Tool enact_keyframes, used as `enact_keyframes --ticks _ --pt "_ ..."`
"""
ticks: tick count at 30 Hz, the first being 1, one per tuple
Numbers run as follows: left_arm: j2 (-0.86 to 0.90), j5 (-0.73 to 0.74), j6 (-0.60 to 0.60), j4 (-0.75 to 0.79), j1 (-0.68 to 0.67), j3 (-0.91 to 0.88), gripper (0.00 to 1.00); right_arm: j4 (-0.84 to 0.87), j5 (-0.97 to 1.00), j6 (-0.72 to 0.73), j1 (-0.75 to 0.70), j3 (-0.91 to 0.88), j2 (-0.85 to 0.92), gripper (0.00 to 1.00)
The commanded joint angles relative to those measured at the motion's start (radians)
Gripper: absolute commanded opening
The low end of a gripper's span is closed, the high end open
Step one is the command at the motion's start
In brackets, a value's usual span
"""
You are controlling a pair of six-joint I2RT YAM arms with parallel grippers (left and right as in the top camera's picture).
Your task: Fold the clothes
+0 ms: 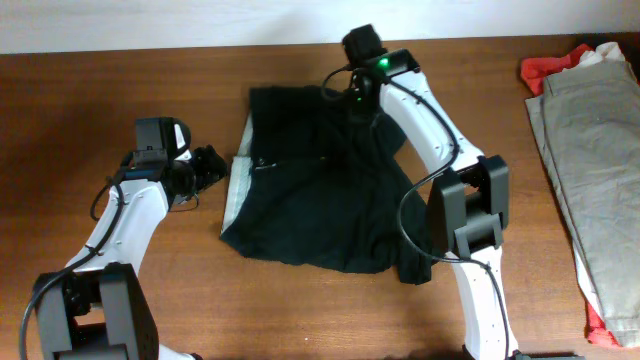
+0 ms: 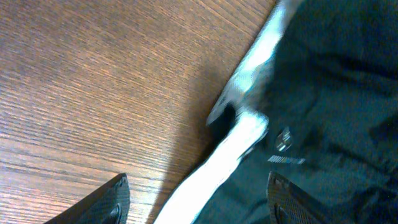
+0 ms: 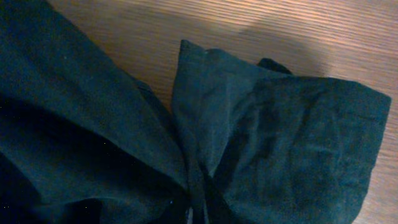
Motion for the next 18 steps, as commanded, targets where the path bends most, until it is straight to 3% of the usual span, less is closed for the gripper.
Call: enact_keyframes --ticks 1,8,9,10,14,17,18 --pt "0.010 0.022 -0.002 0.000 -0.004 0.012 0.70 -0.006 0.039 0.015 -0.016 0.019 -0.048 0.41" --pt "0.010 0.023 -0.001 -0.002 -0.004 0.012 0.70 0.055 0.018 0.017 -0.016 0.014 -0.018 0.42" --pt "0.010 0.023 -0.001 -0.005 -0.004 0.012 0.70 0.059 0.015 0.017 -0.015 0.013 -0.006 0.37" --pt "0.010 0.023 -0.001 -0.011 -0.004 0.012 0.70 0.059 0.015 0.017 -0.016 0.013 0.006 0.18" --pt "0.010 0.023 0.008 -0.031 -0.003 0.012 0.70 0.085 0.015 0.017 -0.016 -0.029 0.016 0.34" --pt "0.010 0.023 0.014 -0.032 -0.003 0.012 0.70 0.127 -0.005 0.044 -0.016 -0.090 0.016 0.33" --pt "0.010 0.023 0.014 -0.032 -0.003 0.012 0.70 0.135 -0.007 0.043 -0.016 -0.098 0.016 0.24"
